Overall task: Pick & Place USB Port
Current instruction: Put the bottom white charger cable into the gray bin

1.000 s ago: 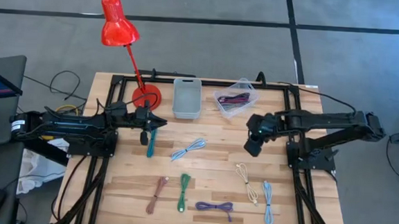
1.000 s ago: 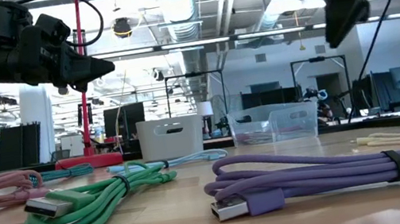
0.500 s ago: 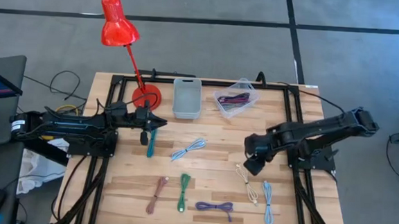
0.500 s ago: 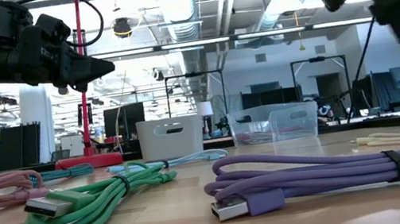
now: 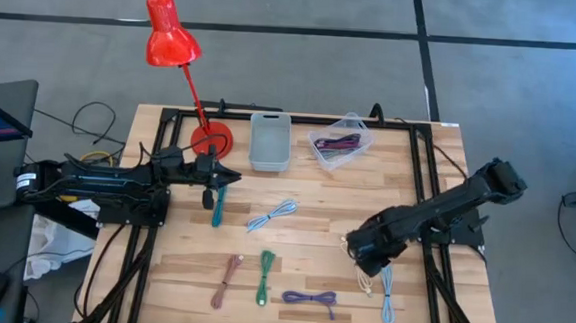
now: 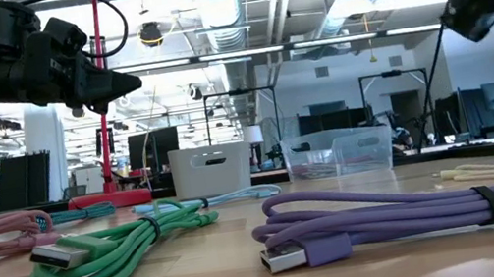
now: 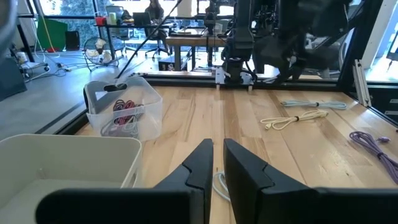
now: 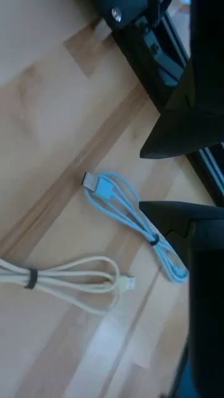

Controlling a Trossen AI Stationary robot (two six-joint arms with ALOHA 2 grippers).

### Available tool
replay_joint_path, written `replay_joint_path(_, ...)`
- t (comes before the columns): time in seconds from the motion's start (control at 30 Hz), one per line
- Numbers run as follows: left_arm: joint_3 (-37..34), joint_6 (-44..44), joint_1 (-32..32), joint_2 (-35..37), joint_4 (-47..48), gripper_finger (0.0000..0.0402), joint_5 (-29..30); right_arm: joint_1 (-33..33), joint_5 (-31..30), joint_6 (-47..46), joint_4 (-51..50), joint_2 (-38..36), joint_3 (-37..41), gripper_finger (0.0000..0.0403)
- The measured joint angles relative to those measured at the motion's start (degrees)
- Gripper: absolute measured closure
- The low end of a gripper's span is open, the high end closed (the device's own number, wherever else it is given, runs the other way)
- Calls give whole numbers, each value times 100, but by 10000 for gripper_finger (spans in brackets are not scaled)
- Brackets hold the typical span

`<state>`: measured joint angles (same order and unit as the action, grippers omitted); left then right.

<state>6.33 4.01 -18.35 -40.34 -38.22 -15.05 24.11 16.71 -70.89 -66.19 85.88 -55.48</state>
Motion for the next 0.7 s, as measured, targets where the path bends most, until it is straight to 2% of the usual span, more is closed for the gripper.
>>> replay_joint_path(0.2, 0, 0, 1, 0, 0, 362, 0, 194, 23, -313, 127, 526, 0, 290)
replay_joint_path(0.43, 0, -1, 2, 0, 0, 362, 0, 335, 470, -320, 601, 1081, 0, 290)
replay_joint_path(0.7, 0, -1, 1, 0, 0, 362, 0, 354, 573, -285, 1287, 1371, 0, 290)
